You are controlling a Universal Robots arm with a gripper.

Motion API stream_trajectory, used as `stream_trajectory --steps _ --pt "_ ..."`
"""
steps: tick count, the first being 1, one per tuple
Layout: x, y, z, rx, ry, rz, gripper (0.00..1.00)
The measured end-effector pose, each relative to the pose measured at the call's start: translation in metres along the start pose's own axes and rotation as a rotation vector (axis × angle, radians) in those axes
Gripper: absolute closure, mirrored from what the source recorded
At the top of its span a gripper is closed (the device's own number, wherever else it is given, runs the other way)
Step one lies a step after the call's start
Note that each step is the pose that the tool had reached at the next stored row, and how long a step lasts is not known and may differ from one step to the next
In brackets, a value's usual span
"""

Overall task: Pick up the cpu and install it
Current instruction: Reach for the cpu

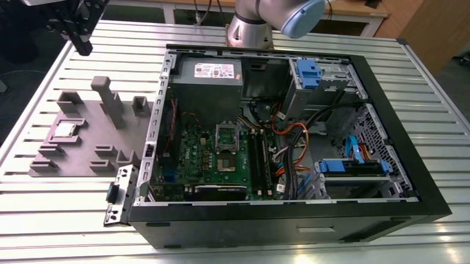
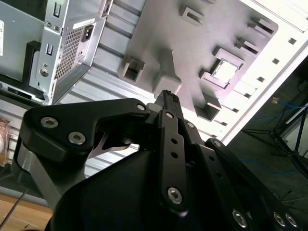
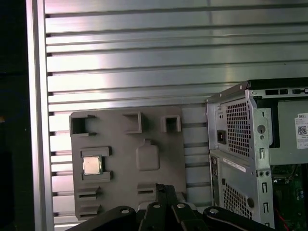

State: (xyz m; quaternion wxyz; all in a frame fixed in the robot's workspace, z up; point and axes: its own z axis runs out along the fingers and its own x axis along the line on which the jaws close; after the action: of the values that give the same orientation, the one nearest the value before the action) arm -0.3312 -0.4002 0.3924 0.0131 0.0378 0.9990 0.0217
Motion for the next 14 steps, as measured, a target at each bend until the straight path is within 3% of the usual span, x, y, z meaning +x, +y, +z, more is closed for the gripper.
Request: stream_trajectory --steps 9,14 --pt "0.0259 -0.0019 -0.0006 0.0000 -0.0001 0.000 0.89" --pt "0.0364 -0.0027 -0.0008 0.0000 0.0000 0.000 0.89"
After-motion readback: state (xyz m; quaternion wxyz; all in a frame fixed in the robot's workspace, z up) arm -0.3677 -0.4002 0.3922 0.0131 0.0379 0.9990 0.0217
